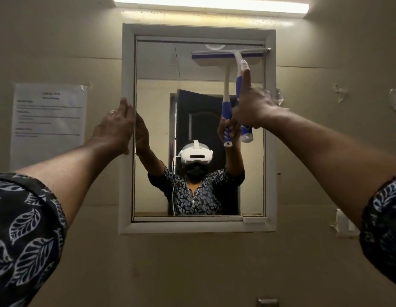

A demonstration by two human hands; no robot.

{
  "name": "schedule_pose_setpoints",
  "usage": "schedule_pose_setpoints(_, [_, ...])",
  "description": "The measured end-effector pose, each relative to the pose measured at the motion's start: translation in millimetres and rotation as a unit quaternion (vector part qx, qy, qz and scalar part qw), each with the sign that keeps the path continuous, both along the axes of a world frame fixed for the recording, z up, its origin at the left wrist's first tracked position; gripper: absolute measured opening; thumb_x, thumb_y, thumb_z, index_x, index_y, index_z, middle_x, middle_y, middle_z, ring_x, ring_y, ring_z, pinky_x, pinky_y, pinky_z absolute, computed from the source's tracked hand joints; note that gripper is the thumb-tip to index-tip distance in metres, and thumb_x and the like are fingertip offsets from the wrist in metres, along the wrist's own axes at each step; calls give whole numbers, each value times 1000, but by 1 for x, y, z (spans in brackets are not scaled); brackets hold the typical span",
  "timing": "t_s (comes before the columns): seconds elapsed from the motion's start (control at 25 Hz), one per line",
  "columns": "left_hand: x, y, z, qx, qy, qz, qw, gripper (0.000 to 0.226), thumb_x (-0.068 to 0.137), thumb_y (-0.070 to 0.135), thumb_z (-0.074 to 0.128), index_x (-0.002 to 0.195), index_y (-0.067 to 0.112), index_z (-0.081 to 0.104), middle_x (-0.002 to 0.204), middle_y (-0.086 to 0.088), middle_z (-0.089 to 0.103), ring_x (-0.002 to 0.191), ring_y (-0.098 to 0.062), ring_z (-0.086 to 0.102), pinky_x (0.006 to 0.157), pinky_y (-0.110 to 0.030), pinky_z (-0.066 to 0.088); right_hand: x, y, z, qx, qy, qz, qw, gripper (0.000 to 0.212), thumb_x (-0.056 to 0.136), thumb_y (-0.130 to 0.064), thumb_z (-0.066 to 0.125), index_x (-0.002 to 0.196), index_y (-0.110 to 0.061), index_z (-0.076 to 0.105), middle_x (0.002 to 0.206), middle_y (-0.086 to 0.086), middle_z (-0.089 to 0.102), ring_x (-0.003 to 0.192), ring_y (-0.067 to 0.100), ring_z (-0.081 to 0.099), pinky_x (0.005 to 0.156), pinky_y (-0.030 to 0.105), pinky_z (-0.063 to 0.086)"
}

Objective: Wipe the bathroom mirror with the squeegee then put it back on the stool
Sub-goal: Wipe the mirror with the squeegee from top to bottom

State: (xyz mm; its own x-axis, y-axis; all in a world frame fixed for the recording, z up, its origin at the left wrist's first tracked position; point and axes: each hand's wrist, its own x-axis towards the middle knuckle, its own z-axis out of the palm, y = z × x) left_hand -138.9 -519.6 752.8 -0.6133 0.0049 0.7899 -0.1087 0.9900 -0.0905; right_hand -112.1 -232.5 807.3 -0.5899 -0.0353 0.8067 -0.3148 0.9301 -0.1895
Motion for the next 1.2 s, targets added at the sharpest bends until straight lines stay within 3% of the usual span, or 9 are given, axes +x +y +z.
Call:
schedule_pose_setpoints(0.12, [0, 1, 0, 1, -2, 6, 1000, 111, 69, 1, 78, 152, 3, 3, 159, -16, -5, 143, -41, 19, 113, -45, 29, 6, 1, -22, -5, -1, 33, 999, 85, 81, -10, 61, 144, -16, 4, 89, 13, 58, 68, 23, 58, 64, 32, 53])
schedule_pose_setpoints(0.16, [1, 2, 0, 2, -2, 7, 1000, 111, 69, 0, 78, 152, 3, 4, 159, -17, -4, 143, -41, 19, 113, -45, 29, 9, 0, -34, -4, -8, 47, 999, 86, 82, -9, 60, 144, -16, 1, 83, 12, 58, 63, 22, 57, 59, 30, 52])
schedule_pose_setpoints(0.28, [1, 2, 0, 0, 6, 5, 1000, 108, 69, -1, 78, 151, 2, 7, 159, -17, -3, 142, -42, 21, 112, -46, 31, 20, -2, -82, -2, -49, 90, 995, 108, 84, -8, 60, 139, -31, -31, 75, 10, 57, 57, 21, 58, 54, 28, 51])
schedule_pose_setpoints(0.48, [0, 2, -1, 12, 7, 0, 1000, 108, 69, -3, 77, 151, 3, 7, 159, -17, -3, 142, -43, 20, 112, -47, 29, 51, -5, -167, -26, -136, 100, 985, 114, 85, -11, 60, 127, -46, -40, 82, 6, 57, 57, 15, 57, 57, 29, 53])
schedule_pose_setpoints(0.64, [1, 2, 1, 13, -2, 2, 1000, 112, 67, -2, 79, 151, 2, 5, 159, -17, -4, 142, -43, 19, 113, -47, 29, 72, -10, -223, -47, -204, 100, 973, 117, 85, -14, 60, 114, -56, -46, 72, -3, 48, 58, 9, 54, 55, 24, 49])
schedule_pose_setpoints(0.72, [2, 3, 1, 16, -3, 5, 1000, 112, 68, -1, 79, 151, 3, 5, 159, -16, -4, 142, -42, 19, 113, -46, 29, 77, -11, -244, -59, -250, 96, 962, 116, 85, -18, 59, 117, -53, -47, 74, -4, 50, 64, 10, 58, 60, 25, 50])
schedule_pose_setpoints(0.88, [3, 5, 0, 14, -3, 4, 1000, 109, 70, -1, 77, 152, 3, 5, 159, -16, -4, 143, -42, 17, 113, -46, 28, 78, -8, -275, -53, -318, 56, 945, 113, 84, -25, 54, 108, -54, -52, 89, -2, 57, 84, 14, 62, 83, 34, 54])
schedule_pose_setpoints(1.04, [4, 4, 0, 11, 2, 4, 1000, 107, 72, -2, 75, 152, 3, 5, 159, -17, -4, 143, -42, 17, 114, -45, 28, 82, -9, -282, -54, -360, 65, 929, 103, 87, -22, 53, 122, -45, -42, 73, -11, 38, 68, 3, 49, 80, 25, 50])
schedule_pose_setpoints(1.2, [5, 5, 1, 11, -3, -1, 1000, 108, 71, -2, 77, 152, 2, 5, 159, -17, -4, 143, -42, 18, 113, -45, 28, 100, -10, -255, -51, -336, 77, 937, 98, 86, -24, 54, 137, -42, -28, 81, -8, 41, 68, 3, 46, 70, 19, 45])
